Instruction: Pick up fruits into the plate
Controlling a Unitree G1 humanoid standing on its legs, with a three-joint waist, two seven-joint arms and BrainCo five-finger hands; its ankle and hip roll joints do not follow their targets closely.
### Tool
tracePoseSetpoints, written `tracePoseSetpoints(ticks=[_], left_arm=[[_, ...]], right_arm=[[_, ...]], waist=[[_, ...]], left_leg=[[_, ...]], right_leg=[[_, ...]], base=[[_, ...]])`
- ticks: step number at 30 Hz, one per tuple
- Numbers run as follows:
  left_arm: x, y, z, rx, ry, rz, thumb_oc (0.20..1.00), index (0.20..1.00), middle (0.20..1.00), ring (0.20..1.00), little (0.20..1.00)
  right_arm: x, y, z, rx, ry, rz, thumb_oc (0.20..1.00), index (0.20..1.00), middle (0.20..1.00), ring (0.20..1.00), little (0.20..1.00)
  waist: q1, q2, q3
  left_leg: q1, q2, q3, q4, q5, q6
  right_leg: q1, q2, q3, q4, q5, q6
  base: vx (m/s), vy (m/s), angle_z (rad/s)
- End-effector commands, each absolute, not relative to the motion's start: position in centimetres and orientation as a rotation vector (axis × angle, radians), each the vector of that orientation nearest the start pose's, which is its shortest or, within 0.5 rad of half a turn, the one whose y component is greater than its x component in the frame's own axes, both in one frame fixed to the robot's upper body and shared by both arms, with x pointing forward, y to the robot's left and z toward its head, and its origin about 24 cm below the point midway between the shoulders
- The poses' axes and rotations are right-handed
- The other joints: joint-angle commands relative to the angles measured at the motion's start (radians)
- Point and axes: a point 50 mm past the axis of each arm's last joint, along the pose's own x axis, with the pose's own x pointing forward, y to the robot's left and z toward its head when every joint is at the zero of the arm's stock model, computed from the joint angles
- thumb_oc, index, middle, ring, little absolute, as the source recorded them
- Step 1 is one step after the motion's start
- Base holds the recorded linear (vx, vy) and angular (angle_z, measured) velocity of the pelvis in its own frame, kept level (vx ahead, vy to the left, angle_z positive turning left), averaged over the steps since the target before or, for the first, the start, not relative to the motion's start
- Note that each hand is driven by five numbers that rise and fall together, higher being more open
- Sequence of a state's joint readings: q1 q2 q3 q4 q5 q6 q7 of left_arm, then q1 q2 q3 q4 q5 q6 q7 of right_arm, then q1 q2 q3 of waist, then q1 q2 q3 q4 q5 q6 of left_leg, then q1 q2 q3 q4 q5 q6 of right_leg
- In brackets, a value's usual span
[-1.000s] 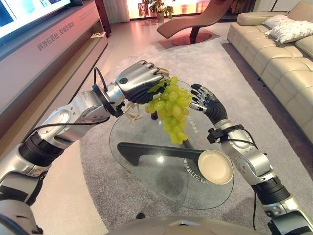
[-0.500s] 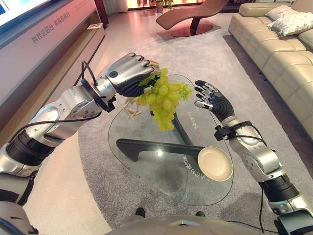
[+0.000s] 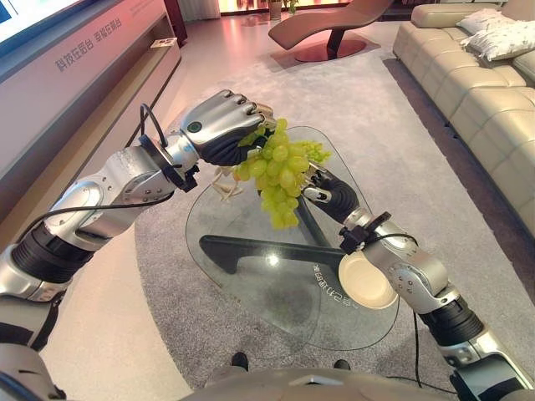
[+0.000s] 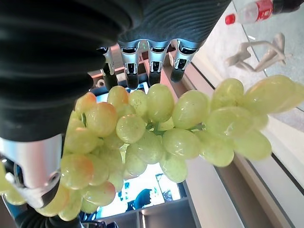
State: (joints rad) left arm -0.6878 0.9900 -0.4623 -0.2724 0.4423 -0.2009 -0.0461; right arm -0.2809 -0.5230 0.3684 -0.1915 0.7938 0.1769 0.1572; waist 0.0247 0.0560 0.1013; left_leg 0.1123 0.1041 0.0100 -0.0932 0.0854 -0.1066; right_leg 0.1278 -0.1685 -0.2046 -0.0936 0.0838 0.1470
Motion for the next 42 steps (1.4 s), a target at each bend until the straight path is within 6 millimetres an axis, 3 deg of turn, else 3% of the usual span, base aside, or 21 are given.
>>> tracePoseSetpoints(ticks=[1,18,32,33,34,42], left_arm=[[26.6,11.8,29.7,1.427,-1.165,-0.303,0.200,0.200,0.200,0.200,0.200],[26.1,9.7,29.8,1.354,-1.214,-0.389,0.200,0.200,0.200,0.200,0.200],[26.2,9.5,29.9,1.343,-1.209,-0.392,0.200,0.200,0.200,0.200,0.200],[26.2,9.5,29.8,1.344,-1.208,-0.393,0.200,0.200,0.200,0.200,0.200],[26.2,9.5,29.8,1.344,-1.207,-0.395,0.200,0.200,0.200,0.200,0.200],[26.2,9.5,29.6,1.346,-1.202,-0.398,0.200,0.200,0.200,0.200,0.200]], right_arm=[[27.3,-9.6,15.9,0.163,-0.198,0.778,1.000,1.000,1.000,1.000,1.000],[27.4,-6.7,14.4,0.161,-0.111,0.873,1.000,1.000,1.000,1.000,1.000],[26.8,-5.8,14.1,0.138,-0.087,0.944,1.000,1.000,1.000,1.000,1.000],[26.8,-5.8,14.1,0.135,-0.089,0.947,0.824,0.824,0.824,0.824,0.824],[26.8,-5.8,14.2,0.131,-0.098,0.946,0.200,0.200,0.200,0.200,0.200],[26.7,-5.8,14.2,0.135,-0.100,0.959,0.200,0.200,0.200,0.200,0.200]], waist=[[0.001,-0.042,-0.020],[0.020,-0.050,-0.023],[0.021,-0.051,-0.024],[0.021,-0.051,-0.023],[0.021,-0.051,-0.023],[0.020,-0.051,-0.025]], left_leg=[[0.076,-0.040,0.074,0.006,-0.119,0.033],[0.083,-0.043,0.063,0.006,-0.119,0.031],[0.086,-0.043,0.063,0.006,-0.117,0.031],[0.086,-0.043,0.063,0.007,-0.117,0.031],[0.086,-0.043,0.063,0.007,-0.117,0.032],[0.087,-0.044,0.063,0.006,-0.117,0.032]], right_leg=[[0.046,-0.015,0.002,0.006,-0.053,0.009],[0.059,-0.018,-0.006,0.006,-0.057,0.007],[0.062,-0.016,-0.004,0.006,-0.058,0.004],[0.062,-0.016,-0.004,0.006,-0.058,0.004],[0.062,-0.016,-0.004,0.006,-0.058,0.004],[0.063,-0.016,-0.004,0.006,-0.059,0.003]], base=[[0.00,0.000,0.00],[0.00,-0.001,0.00],[0.00,0.000,0.00],[0.00,0.000,0.00],[0.00,0.000,0.00],[0.00,0.000,0.00]])
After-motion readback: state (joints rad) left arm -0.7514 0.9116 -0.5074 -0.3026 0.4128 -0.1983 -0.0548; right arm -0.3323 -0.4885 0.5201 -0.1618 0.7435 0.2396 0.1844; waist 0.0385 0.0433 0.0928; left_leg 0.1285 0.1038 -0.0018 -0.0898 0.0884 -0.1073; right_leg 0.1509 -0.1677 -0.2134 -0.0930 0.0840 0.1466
